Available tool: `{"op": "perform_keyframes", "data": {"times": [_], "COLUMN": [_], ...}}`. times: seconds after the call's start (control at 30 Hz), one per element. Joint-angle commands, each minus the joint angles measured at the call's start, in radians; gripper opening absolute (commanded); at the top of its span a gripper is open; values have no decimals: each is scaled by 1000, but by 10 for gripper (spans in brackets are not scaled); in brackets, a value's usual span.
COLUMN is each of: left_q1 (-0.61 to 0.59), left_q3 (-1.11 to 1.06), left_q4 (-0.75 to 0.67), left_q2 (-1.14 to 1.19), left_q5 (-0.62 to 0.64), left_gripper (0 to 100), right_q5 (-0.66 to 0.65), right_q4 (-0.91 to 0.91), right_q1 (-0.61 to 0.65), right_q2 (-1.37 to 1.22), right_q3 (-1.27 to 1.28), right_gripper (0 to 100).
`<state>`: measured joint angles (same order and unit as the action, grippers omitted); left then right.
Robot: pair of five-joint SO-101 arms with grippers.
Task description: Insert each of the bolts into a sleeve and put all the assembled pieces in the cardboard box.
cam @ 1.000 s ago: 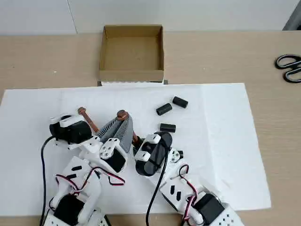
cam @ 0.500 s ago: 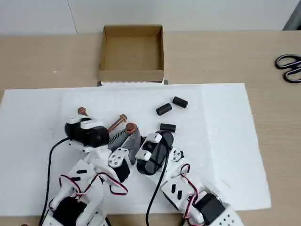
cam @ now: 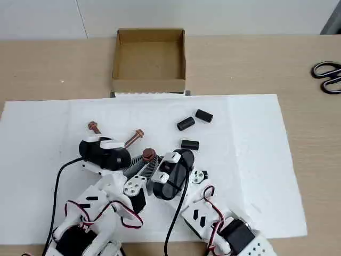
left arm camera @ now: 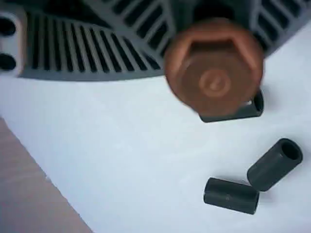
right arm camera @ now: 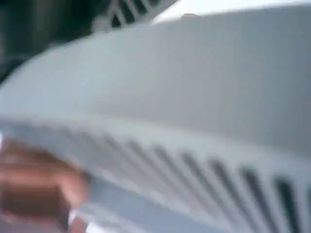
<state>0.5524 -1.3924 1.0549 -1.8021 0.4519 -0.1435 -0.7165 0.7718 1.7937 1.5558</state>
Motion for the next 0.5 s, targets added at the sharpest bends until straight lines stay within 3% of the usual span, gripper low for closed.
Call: {"op": "perform_keyframes", "data": {"times": [0.0,0.13,0.33,0.47], "left_q1": [9,8,6,6], "left_q3": [-21,-28,-31,-31], "left_q4": [41,32,40,46], "left_q2": [5,5,6,8], "left_q5": [-43,-46,-46,-46], "left_gripper": [5,21,214,230], "right_q5": [-8,-8,-8,-8], "right_q4": [30,25,25,24], "right_q1": [-15,-15,-15,-15], "right_q2": [16,16,16,16], "right_q3": [-98,-98,-98,-98], "right_gripper": [2,2,2,2]}}
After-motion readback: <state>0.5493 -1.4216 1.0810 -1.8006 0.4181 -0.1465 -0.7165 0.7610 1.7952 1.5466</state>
